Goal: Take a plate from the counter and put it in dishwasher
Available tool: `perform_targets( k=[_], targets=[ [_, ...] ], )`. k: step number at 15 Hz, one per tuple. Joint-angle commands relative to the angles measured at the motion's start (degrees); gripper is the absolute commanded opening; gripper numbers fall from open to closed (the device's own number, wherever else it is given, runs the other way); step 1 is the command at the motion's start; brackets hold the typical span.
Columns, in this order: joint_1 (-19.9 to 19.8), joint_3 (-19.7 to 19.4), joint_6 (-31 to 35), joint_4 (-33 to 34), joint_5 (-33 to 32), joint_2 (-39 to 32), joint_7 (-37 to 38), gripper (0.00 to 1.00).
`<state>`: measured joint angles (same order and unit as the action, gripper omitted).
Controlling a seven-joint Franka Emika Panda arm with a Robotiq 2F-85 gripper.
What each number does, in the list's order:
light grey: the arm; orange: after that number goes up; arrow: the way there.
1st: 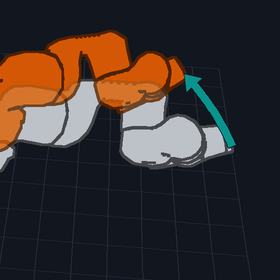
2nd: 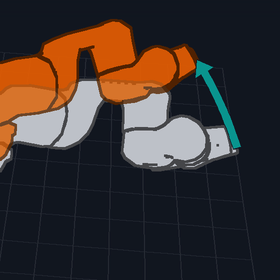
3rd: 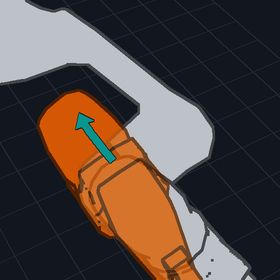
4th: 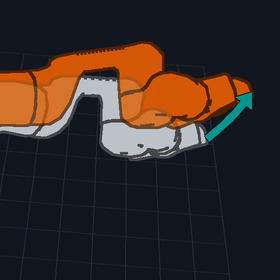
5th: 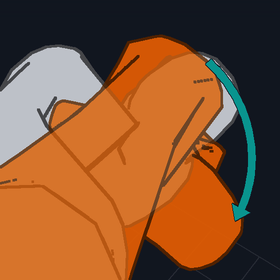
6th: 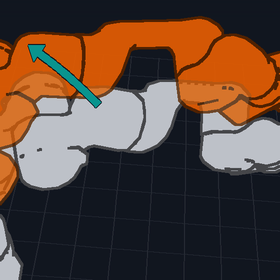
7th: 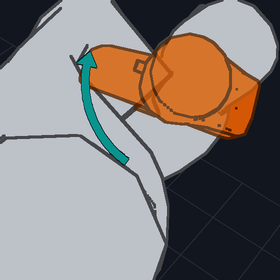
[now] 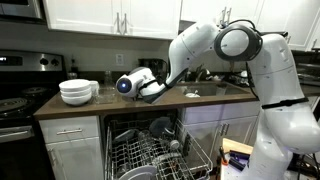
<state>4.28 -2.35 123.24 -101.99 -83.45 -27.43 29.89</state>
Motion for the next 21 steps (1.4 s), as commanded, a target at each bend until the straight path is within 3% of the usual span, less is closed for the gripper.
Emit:
perform_targets(
  k=[1,2,3,6,16,19,20,21],
  targets=[
    [0.99,1.53,-3.69,-3.96,-1.21,4.90,1.57,0.05],
    [0.62,2.05,-2.85,-4.34,-0.80,5.70,0.60,0.05],
    [-0.22,2.18,-1.94,-1.42,-0.12,1.84,0.15,0.06],
    [-0.12,2.76,-1.90,-2.67,-0.07,3.54,0.14,0.05],
    [4.49,5.86,-14.78,-8.34,1.32,5.53,7.37,0.05],
    [2.99,9.14,-5.53,-12.49,5.03,8.82,3.97,0.05],
    [3.82,7.67,-8.82,-8.61,3.57,4.22,6.16,0.05],
    [3.99,8.28,-7.01,-9.59,4.43,4.89,6.13,0.05]
  ],
)
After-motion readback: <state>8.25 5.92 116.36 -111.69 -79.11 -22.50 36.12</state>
